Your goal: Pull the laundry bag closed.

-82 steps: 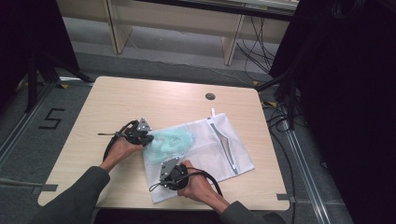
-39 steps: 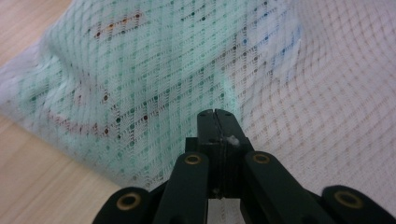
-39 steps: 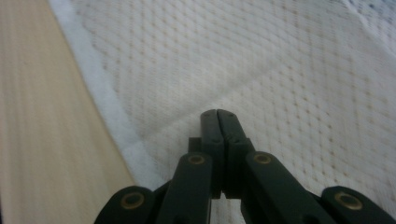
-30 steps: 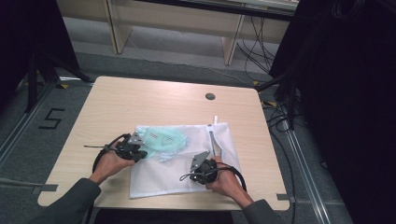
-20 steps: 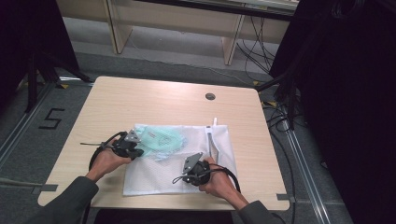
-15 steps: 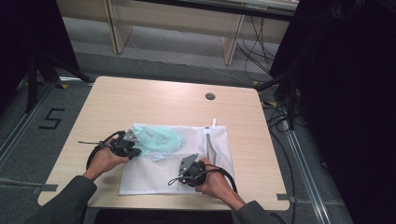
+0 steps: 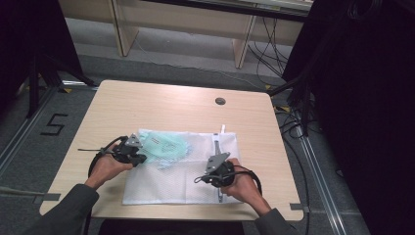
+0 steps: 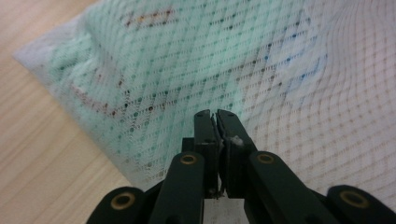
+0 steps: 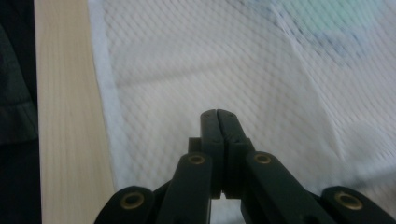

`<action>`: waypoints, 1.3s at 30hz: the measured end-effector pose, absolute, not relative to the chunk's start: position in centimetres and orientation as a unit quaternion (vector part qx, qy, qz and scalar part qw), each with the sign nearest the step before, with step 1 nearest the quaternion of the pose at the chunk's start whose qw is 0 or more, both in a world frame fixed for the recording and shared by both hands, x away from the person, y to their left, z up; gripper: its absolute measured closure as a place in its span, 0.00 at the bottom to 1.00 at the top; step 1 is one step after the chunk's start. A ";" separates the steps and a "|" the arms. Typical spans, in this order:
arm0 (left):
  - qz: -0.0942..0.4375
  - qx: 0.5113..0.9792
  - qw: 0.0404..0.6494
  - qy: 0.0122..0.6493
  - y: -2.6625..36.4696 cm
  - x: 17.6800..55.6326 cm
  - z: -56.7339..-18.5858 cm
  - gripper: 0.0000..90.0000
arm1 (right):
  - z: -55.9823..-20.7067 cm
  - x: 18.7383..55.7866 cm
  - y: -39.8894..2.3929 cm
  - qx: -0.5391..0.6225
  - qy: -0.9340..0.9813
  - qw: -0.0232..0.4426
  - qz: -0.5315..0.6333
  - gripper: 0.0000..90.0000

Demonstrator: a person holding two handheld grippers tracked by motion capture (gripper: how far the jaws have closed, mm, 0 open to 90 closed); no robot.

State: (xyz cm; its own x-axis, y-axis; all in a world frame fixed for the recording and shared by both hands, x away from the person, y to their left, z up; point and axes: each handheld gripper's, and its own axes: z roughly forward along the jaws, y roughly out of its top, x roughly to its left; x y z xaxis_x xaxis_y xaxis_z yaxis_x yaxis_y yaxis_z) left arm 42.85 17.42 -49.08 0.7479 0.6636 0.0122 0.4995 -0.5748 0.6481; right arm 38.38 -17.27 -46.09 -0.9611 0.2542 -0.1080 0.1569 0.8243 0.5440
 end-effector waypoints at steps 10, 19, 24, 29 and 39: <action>0.056 0.848 0.427 0.308 12.9 39.8 -48.0 0.71 | -46.8 37.4 -22.9 0.152 0.946 0.068 0.277 0.81; 0.039 0.853 0.423 0.303 10.3 37.2 -48.3 0.44 | -47.9 37.2 -22.7 0.135 0.952 0.029 0.274 0.69; 0.036 0.864 0.413 0.285 9.4 36.7 -48.5 0.41 | -48.3 37.2 -22.3 0.144 0.953 0.018 0.266 0.65; 0.039 0.868 0.406 0.282 9.3 36.8 -48.6 0.40 | -48.6 37.6 -22.1 0.147 0.953 0.002 0.265 0.62; 0.042 0.869 0.400 0.287 9.3 36.8 -48.7 0.39 | -48.7 37.3 -22.1 0.153 0.953 -0.021 0.262 0.61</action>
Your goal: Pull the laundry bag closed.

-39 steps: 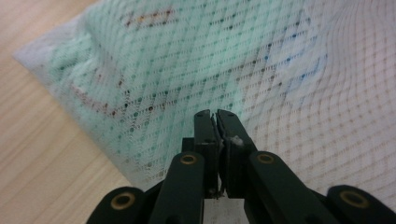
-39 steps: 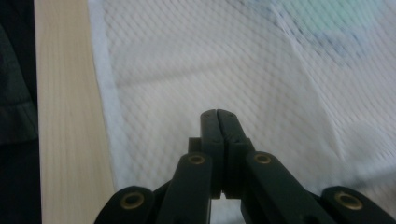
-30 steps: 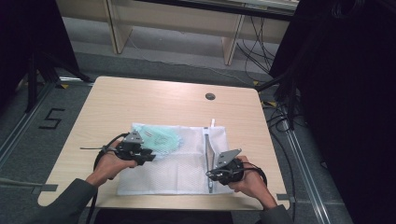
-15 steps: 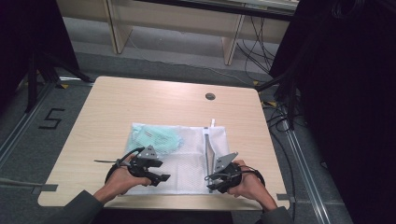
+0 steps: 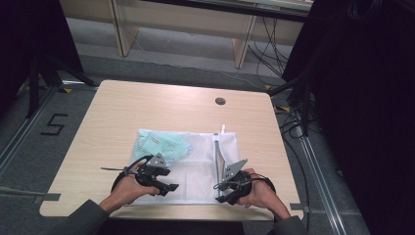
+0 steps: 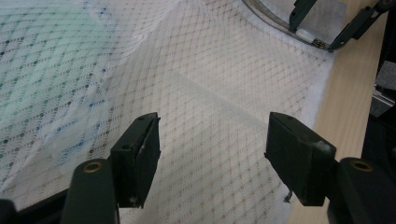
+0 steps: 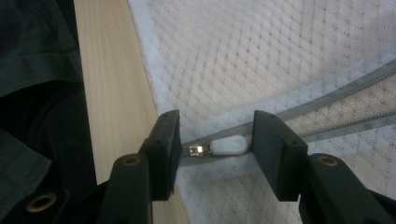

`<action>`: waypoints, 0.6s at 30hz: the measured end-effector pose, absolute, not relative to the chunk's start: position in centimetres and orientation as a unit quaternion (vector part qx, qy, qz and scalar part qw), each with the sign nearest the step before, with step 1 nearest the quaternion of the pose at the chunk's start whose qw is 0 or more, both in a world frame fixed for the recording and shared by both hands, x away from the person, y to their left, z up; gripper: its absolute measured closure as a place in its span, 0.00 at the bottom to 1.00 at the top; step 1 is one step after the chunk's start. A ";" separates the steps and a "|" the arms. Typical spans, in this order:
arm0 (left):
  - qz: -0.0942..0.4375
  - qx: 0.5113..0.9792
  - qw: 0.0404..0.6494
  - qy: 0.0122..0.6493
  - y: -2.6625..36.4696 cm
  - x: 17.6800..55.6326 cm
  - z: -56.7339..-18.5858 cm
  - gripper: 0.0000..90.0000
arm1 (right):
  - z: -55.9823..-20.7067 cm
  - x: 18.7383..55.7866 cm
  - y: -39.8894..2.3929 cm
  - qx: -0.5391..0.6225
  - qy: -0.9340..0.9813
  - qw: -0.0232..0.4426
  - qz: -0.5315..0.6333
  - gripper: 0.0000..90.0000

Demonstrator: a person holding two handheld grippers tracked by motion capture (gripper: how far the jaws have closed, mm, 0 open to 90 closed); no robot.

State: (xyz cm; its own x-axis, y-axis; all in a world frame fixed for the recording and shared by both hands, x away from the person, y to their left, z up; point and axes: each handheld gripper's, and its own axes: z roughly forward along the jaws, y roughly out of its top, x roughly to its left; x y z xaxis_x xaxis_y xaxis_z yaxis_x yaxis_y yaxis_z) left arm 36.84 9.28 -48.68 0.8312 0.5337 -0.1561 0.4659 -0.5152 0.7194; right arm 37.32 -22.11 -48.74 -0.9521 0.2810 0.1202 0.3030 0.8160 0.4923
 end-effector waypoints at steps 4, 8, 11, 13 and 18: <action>0.041 0.872 0.397 0.283 9.3 36.9 -48.8 0.38 | -48.5 37.3 -22.2 -0.133 -0.956 0.022 -0.261 0.63; 0.042 0.875 0.392 0.281 9.3 37.0 -48.9 0.38 | -48.2 37.1 -22.2 -0.135 -0.954 0.026 -0.266 0.67; 0.043 0.873 0.391 0.287 9.4 37.0 -48.9 0.38 | -48.1 37.0 -22.2 -0.132 -0.954 0.030 -0.266 0.69; 0.046 0.880 0.384 0.274 9.6 37.2 -48.8 0.38 | -48.0 36.9 -22.2 -0.130 -0.955 0.033 -0.266 0.70; 0.047 0.879 0.383 0.280 9.5 37.1 -48.9 0.38 | -48.1 36.7 -21.8 -0.124 -0.956 0.040 -0.262 0.70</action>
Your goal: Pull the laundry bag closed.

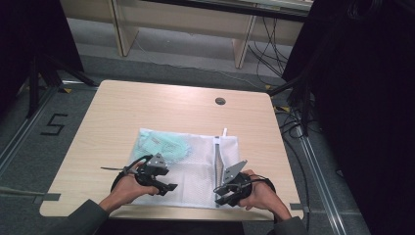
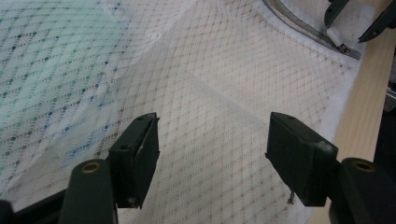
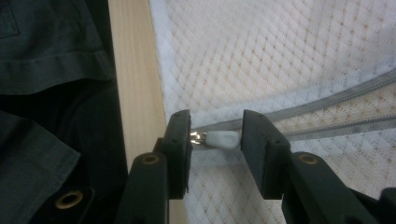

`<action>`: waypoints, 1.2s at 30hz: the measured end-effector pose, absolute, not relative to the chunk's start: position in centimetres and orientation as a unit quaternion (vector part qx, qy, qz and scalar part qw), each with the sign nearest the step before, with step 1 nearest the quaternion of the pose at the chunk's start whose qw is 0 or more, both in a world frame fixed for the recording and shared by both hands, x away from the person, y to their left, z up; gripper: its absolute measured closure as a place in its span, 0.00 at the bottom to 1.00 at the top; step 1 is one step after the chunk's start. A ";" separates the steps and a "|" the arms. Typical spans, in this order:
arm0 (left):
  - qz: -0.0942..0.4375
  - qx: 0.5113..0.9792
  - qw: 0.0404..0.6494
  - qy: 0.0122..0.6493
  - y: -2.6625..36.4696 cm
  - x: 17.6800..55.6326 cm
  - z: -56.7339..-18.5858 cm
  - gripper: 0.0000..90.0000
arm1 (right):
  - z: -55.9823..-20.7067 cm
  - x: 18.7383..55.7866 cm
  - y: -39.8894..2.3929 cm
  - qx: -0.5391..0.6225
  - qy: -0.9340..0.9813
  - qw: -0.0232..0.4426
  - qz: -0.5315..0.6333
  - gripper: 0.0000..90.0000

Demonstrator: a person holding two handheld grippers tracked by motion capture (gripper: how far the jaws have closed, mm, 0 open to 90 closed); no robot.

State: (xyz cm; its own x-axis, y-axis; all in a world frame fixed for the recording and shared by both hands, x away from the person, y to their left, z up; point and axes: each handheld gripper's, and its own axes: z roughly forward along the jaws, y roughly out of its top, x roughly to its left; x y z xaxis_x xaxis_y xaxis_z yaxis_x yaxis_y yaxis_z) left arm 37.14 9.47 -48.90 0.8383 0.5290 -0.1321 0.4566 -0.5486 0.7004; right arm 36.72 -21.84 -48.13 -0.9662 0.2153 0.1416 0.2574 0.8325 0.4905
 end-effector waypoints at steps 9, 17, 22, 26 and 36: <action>0.041 0.887 0.379 0.261 8.8 36.8 -48.9 0.38 | -48.6 36.9 -21.4 -0.115 -0.961 0.033 -0.248 0.71; 0.035 0.879 0.387 0.275 8.3 36.7 -49.1 0.38 | -48.7 36.8 -20.7 -0.096 -0.963 0.041 -0.249 0.65; 0.053 0.882 0.387 0.263 7.7 38.1 -49.0 0.38 | -48.6 36.8 -20.6 -0.087 -0.962 0.047 -0.254 0.64; 0.052 0.875 0.405 0.261 6.6 39.5 -48.7 0.41 | -48.6 36.7 -20.5 -0.085 -0.963 0.048 -0.252 0.66; 0.054 0.879 0.399 0.253 5.8 40.2 -48.8 0.52 | -48.4 36.8 -20.7 -0.084 -0.961 0.057 -0.258 0.74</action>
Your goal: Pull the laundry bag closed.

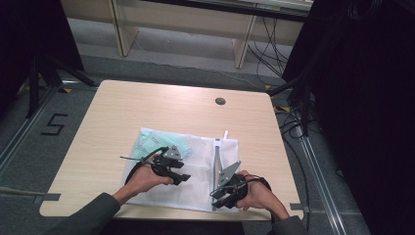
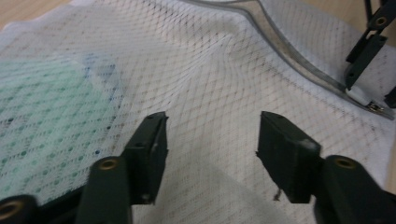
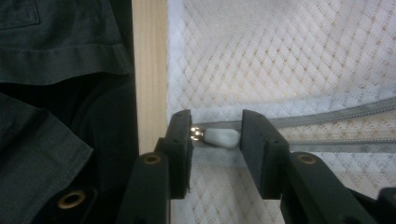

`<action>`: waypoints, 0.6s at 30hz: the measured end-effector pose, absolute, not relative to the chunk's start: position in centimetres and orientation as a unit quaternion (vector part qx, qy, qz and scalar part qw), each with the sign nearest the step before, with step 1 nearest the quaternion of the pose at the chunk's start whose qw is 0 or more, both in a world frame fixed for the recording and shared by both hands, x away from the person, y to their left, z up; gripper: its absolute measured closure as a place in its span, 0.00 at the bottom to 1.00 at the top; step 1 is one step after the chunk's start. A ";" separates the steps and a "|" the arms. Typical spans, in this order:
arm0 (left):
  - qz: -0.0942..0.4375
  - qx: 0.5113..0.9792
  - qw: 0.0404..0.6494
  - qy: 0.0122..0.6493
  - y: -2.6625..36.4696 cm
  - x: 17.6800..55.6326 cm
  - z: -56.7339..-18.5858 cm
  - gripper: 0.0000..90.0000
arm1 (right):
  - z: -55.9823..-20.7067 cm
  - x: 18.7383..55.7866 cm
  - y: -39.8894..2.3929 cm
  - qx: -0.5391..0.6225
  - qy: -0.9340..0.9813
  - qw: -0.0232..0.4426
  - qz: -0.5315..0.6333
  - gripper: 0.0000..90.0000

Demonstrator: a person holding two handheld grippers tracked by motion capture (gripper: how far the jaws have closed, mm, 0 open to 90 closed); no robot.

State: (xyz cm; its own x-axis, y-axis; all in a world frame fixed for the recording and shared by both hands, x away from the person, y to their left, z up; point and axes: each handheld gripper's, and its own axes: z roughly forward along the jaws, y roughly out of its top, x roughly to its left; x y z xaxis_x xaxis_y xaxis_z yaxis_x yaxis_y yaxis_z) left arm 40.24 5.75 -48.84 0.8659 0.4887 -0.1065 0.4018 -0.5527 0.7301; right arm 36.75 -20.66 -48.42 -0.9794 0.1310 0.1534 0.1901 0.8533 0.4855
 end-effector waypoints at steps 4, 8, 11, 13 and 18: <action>0.056 0.881 0.403 0.239 5.6 40.3 -48.7 0.78 | -48.4 36.7 -20.5 -0.089 -0.961 0.057 -0.257 0.78; 0.069 0.887 0.394 0.231 5.1 40.5 -49.1 0.91 | -48.4 36.7 -20.5 -0.084 -0.961 0.057 -0.256 0.79; 0.068 0.895 0.383 0.217 4.4 41.2 -49.7 0.99 | -48.3 36.8 -20.6 -0.082 -0.961 0.056 -0.260 0.81; 0.068 0.905 0.366 0.206 4.0 41.6 -50.0 1.00 | -48.3 36.7 -20.6 -0.083 -0.960 0.061 -0.261 0.81; 0.067 0.910 0.354 0.208 3.4 42.5 -50.7 1.00 | -48.1 36.5 -20.6 -0.085 -0.958 0.078 -0.262 0.82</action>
